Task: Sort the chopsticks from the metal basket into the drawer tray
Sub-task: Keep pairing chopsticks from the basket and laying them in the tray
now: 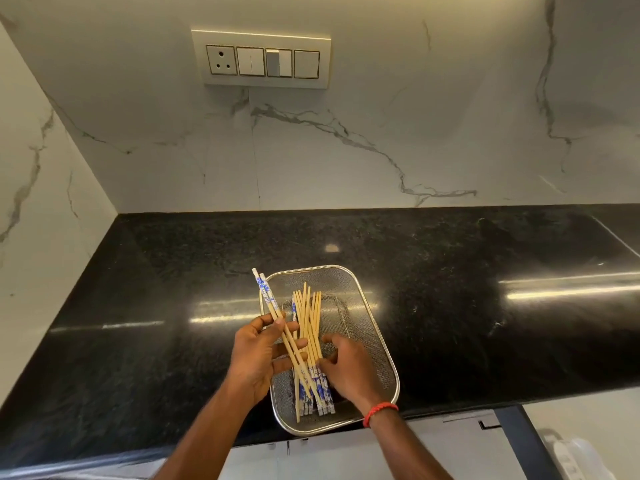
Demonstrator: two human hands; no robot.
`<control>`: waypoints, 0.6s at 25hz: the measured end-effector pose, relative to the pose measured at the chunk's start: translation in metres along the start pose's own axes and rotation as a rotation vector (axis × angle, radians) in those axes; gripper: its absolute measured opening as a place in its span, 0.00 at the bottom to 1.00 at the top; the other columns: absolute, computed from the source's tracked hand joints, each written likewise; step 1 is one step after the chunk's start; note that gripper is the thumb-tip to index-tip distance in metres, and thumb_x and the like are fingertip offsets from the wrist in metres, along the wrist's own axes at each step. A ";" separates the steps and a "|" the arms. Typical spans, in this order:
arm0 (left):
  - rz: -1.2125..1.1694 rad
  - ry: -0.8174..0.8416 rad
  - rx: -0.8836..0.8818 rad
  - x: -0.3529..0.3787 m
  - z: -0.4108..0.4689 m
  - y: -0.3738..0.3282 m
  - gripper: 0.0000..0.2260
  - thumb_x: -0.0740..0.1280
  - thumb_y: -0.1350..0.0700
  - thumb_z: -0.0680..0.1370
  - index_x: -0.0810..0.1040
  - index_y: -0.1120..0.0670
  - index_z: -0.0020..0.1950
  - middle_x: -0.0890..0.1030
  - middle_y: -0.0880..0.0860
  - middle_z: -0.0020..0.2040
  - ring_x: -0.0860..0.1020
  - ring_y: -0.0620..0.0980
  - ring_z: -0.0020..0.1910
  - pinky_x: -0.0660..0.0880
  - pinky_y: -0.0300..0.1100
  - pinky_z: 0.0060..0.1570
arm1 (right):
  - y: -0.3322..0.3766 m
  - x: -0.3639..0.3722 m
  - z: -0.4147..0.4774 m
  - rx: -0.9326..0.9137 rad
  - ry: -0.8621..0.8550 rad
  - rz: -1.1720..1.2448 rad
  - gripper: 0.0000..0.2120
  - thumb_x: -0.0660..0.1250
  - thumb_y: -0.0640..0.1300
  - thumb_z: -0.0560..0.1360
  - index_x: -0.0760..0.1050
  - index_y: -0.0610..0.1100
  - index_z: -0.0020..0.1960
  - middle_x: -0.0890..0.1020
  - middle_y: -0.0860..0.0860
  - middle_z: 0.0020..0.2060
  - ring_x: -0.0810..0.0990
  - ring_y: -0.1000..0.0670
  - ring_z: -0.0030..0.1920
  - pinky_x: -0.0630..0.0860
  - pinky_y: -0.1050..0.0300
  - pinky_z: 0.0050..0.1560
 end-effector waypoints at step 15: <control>0.100 0.291 -0.010 0.060 -0.020 0.002 0.10 0.66 0.62 0.80 0.80 0.60 0.60 0.85 0.60 0.55 0.85 0.62 0.53 0.82 0.61 0.47 | 0.025 -0.139 -0.051 -0.115 -0.278 0.668 0.08 0.72 0.49 0.73 0.84 0.44 0.46 0.81 0.48 0.31 0.75 0.51 0.31 0.73 0.61 0.30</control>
Point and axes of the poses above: each hand's wrist, its own z-axis towards the middle knuckle, its own x-axis out of the palm, y = z × x, the point moved 6 cm from there along z, towards the middle knuckle
